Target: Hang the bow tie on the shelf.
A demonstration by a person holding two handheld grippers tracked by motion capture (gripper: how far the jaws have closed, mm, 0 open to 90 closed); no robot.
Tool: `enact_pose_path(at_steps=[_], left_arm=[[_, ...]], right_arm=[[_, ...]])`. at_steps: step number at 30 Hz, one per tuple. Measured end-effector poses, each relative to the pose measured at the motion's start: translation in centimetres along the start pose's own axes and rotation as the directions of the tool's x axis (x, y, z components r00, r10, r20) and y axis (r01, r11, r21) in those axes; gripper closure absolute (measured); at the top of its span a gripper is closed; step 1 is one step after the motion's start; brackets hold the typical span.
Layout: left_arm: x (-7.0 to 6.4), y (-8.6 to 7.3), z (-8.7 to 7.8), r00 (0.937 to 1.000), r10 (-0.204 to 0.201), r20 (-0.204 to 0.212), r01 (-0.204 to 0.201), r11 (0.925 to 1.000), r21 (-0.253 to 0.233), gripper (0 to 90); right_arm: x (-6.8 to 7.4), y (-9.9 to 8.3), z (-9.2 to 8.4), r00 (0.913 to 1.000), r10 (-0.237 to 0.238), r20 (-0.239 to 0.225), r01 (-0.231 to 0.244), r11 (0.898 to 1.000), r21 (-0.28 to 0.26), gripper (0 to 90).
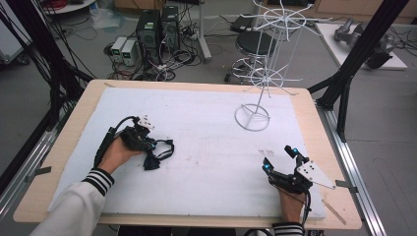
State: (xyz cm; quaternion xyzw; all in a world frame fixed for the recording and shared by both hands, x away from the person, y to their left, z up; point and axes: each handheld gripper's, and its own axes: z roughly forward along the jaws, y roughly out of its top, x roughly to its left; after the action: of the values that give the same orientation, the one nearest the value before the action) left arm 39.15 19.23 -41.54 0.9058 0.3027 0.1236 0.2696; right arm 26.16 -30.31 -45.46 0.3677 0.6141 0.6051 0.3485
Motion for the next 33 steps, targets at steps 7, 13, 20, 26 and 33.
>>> enact_pose_path(at_steps=[7, 13, 20, 26, 33], left_arm=[[-0.1, 0.1, -0.2, 1.0000, 0.003, -0.010, -0.003, 0.9998, -0.018, 83.6], [-0.1, 0.1, -0.4, 1.0000, 0.005, -0.008, -0.006, 0.9993, -0.037, 84.6], [-0.1, 0.3, -0.9, 1.0000, 0.000, 0.005, 0.001, 0.9949, -0.100, 84.7], [-0.4, 0.5, -1.6, 0.9998, 0.019, 0.001, -0.019, 0.9826, -0.185, 84.7], [-0.7, 0.8, -2.4, 0.9994, 0.034, -0.002, -0.033, 0.9620, -0.271, 84.8]], right_arm=[[0.0, 0.0, 0.0, 1.0000, -0.001, 0.000, 0.001, 1.000, -0.002, 9.6], [0.0, 0.0, 0.0, 1.0000, 0.001, 0.000, -0.001, 1.000, -0.001, 9.7], [0.0, 0.0, 0.0, 1.0000, -0.002, 0.000, 0.002, 1.000, -0.004, 9.6], [0.0, 0.0, 0.0, 1.0000, 0.001, -0.001, -0.001, 1.000, -0.004, 9.6], [0.0, 0.0, 0.0, 1.0000, 0.001, 0.000, -0.001, 1.000, -0.004, 9.7]])
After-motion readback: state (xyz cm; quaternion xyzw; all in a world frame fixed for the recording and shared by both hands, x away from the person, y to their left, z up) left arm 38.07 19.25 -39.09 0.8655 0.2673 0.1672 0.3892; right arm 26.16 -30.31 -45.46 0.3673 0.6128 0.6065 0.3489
